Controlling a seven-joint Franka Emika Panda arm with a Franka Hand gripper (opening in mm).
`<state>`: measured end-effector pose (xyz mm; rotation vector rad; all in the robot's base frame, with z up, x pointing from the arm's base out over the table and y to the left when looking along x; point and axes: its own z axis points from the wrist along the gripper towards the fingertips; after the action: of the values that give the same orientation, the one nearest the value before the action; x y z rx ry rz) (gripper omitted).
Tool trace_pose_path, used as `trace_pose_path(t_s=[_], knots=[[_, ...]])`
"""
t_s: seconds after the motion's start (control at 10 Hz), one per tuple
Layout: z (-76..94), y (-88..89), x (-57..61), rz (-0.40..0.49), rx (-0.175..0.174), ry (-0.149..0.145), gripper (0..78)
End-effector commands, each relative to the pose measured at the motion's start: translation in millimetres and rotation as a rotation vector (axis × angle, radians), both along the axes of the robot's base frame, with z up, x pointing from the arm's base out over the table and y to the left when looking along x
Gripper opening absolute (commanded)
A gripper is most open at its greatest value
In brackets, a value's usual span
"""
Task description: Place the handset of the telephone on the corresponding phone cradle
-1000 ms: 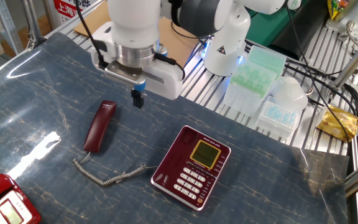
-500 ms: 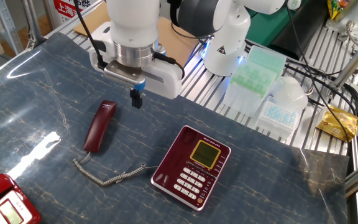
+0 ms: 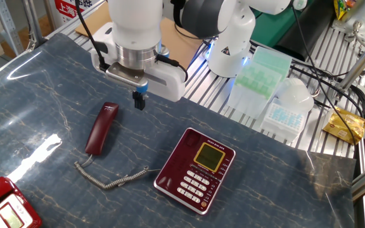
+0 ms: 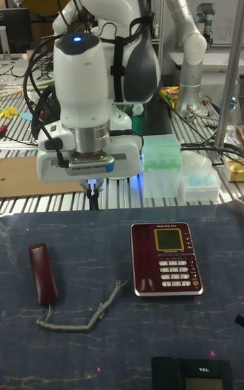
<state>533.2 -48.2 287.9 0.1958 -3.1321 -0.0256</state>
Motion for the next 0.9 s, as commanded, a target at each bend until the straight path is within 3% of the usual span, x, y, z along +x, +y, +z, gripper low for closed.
trace_pose_path(t_s=[0.1, 0.3, 0.5, 0.9], knots=[[1.7, -0.2, 0.9, -0.01, -0.005, 0.006, 0.0], [1.7, -0.2, 0.9, -0.146, -0.041, 0.028, 0.0], [1.7, -0.2, 0.9, -0.231, -0.04, 0.042, 0.0], [1.6, -0.2, 1.0, -0.21, -0.04, 0.034, 0.0]])
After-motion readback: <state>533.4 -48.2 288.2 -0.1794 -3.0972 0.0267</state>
